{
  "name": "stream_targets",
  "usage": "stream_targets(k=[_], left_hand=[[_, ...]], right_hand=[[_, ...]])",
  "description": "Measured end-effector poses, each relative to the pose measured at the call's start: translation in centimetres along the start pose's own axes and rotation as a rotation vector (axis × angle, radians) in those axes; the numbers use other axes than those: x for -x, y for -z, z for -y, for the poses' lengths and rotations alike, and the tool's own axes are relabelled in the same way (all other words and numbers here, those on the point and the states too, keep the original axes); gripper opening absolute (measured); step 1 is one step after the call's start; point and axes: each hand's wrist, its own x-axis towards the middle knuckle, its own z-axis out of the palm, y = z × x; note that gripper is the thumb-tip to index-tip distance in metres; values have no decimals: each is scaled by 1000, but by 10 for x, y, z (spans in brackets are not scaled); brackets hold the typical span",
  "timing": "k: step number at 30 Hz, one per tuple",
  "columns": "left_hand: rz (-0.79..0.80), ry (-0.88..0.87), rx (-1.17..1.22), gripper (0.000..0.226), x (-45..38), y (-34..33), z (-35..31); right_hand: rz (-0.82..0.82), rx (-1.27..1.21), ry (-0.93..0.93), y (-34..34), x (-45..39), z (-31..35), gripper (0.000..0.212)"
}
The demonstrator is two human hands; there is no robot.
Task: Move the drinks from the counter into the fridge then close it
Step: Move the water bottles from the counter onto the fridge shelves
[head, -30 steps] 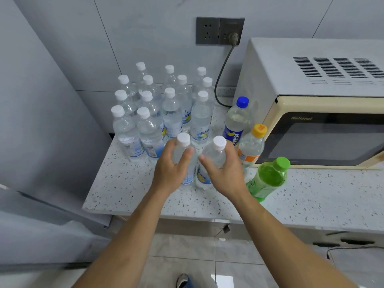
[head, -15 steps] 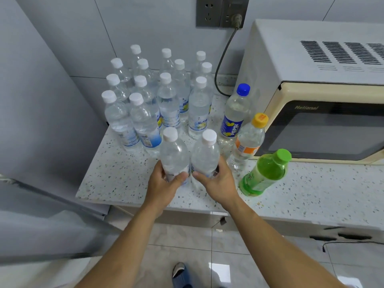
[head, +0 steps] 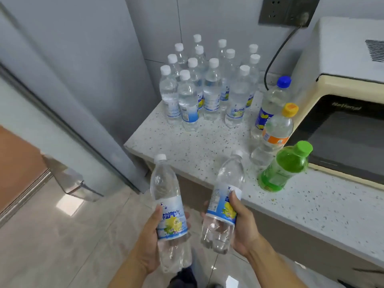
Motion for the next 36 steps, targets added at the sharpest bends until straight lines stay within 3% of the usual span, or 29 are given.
stream_targets(k=[6,13,19,22,36], left_hand=[[-140,4,49,90,62,33,31],[-405,-29,258,57,114,96,51],[-619,-98,325,65,150,162,47],[-709,-127,323,71,165,201,46],[-762,-244,319,75,219,398,-6]], right_hand=[[130,210,-76,-18,9,-43,47],[336,528,-195,-82,15,-106,60],[448,680,-314,-142,19,-165,46],[472,752,-343,-172,20,-199,52],[535,854,-366,-354,11,-345,72]])
